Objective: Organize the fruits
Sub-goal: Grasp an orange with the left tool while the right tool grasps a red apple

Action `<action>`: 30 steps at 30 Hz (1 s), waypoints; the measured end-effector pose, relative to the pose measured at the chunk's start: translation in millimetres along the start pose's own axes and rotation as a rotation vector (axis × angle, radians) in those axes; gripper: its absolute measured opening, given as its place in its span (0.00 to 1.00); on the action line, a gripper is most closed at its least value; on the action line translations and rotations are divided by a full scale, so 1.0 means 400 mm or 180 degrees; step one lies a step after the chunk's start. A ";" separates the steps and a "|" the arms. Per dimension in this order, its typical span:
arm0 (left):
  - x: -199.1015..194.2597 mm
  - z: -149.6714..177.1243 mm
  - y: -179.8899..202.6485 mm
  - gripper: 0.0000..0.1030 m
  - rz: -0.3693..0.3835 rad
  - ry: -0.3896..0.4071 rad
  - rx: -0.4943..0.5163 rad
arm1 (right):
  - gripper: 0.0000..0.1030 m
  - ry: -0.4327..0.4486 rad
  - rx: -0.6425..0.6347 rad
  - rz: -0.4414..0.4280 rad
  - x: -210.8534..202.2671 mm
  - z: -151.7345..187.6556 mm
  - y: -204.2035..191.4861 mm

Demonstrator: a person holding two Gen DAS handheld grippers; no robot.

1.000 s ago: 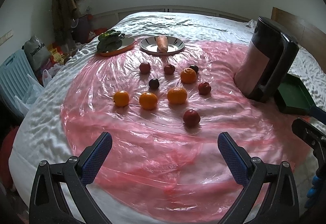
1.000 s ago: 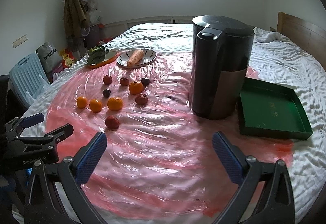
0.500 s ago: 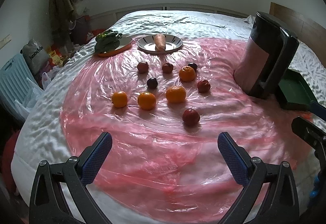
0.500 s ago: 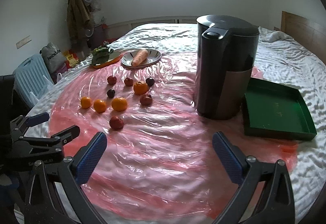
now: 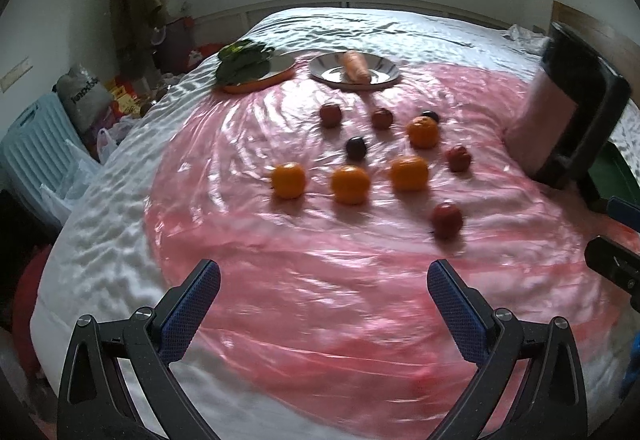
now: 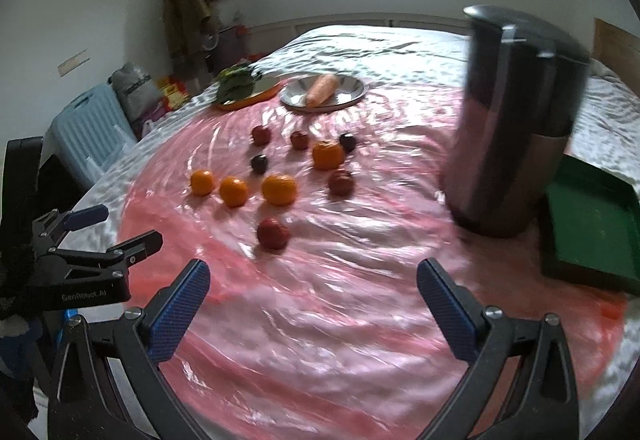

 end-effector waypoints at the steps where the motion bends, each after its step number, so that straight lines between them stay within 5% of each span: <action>1: 0.009 0.006 -0.013 0.99 -0.0012 -0.0018 -0.0031 | 1.00 -0.0026 -0.0021 -0.0034 0.014 0.000 -0.008; 9: 0.096 -0.016 -0.065 0.98 0.0045 -0.0027 -0.0192 | 1.00 -0.0203 -0.0163 -0.0253 0.130 -0.008 -0.057; 14: 0.185 -0.066 -0.093 0.76 0.0131 -0.0120 -0.0127 | 1.00 -0.0422 -0.0093 -0.0344 0.232 -0.013 -0.059; 20: 0.259 -0.091 -0.120 0.65 0.0195 -0.0385 -0.0128 | 0.99 -0.0692 0.0069 -0.0315 0.307 -0.012 -0.047; 30: 0.297 -0.116 -0.145 0.59 0.0212 -0.0681 -0.0121 | 0.68 -0.0998 0.0058 -0.0274 0.339 -0.014 -0.097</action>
Point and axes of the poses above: each gripper's, at about its wrist camera, not at the fingertips, and x roughly the way its jaws point, y to its right, z to its underside, the point moved 9 cm from there along x, roughly the way its jaws point, and after that the axes turned 11 degrees about x, right-handed, at the moved point
